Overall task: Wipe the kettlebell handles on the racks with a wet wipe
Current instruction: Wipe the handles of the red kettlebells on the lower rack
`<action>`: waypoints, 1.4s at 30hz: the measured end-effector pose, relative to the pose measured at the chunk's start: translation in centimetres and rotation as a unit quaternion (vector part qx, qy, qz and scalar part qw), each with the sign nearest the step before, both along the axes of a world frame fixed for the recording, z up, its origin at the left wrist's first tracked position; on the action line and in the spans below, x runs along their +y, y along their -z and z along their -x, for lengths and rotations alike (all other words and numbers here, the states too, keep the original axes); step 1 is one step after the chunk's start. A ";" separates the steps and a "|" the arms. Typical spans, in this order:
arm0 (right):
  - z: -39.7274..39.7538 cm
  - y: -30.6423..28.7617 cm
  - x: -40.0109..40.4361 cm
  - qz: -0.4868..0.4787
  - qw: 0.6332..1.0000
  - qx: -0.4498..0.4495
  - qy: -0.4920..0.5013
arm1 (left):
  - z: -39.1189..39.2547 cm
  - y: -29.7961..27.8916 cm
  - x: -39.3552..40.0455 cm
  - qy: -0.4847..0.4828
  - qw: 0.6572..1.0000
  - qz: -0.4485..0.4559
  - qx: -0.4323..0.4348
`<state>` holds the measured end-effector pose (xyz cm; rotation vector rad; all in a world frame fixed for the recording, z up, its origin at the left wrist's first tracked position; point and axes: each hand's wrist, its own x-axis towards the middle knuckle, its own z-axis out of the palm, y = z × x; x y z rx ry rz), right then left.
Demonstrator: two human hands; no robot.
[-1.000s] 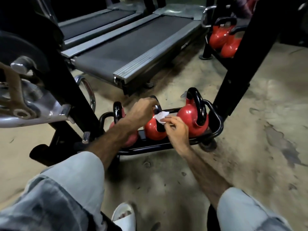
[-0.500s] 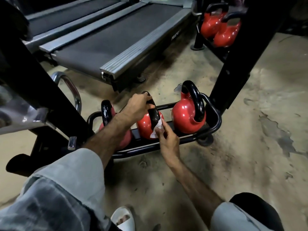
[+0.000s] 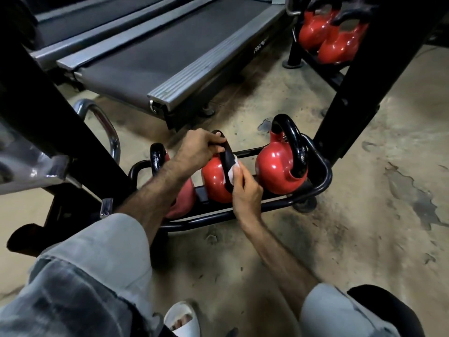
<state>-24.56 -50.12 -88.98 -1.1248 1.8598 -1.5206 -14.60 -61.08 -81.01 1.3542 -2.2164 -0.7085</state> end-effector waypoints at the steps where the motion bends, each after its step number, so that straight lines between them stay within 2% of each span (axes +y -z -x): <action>1: -0.1 0.6 0.7 0.010 1.000 0.006 0.002 | 0.0 0.0 0.0 0.004 1.000 -0.002 0.002; 5: -0.3 1.4 1.1 0.039 0.999 0.026 -0.001 | 0.0 0.1 -0.2 0.008 1.000 0.002 0.002; 11: -0.6 -0.3 -2.2 0.087 0.995 0.057 0.006 | 0.1 0.3 -0.7 0.004 0.999 0.024 -0.023; 17: -0.4 5.2 3.5 0.049 0.993 0.102 -0.017 | 0.2 0.3 -0.7 -0.003 1.000 0.006 -0.010; 20: -0.3 5.8 2.9 0.049 0.994 0.096 0.000 | 0.2 0.3 -0.9 -0.010 1.000 0.002 -0.013; 23: -0.1 4.2 1.3 0.100 0.990 0.101 -0.014 | 0.2 0.5 -1.0 -0.006 1.000 0.005 -0.011; 26: 0.6 2.6 -0.2 0.177 0.966 0.178 -0.067 | 0.3 0.6 -1.0 -0.003 1.000 0.011 -0.014; 28: 2.0 1.9 -1.1 0.219 0.926 0.279 -0.130 | 0.2 0.5 -1.0 -0.004 1.000 0.010 -0.007; 30: 3.7 1.7 -1.0 0.241 0.866 0.393 -0.195 | 0.0 0.3 -1.0 -0.006 1.000 0.010 -0.006; 32: 5.8 1.9 -0.5 0.261 0.788 0.490 -0.268 | -0.1 0.2 -1.0 0.000 1.000 0.012 -0.006; 36: 8.4 0.5 -1.4 0.275 0.607 0.640 -0.382 | 0.2 0.2 -1.2 0.021 0.998 0.035 -0.041; 38: 8.4 -1.7 -3.3 0.248 0.538 0.693 -0.410 | 0.7 0.3 -1.3 0.030 0.998 0.041 -0.036; 42: 6.6 -4.0 -5.1 0.167 0.484 0.742 -0.434 | 0.6 0.1 -1.7 0.023 0.999 0.036 -0.014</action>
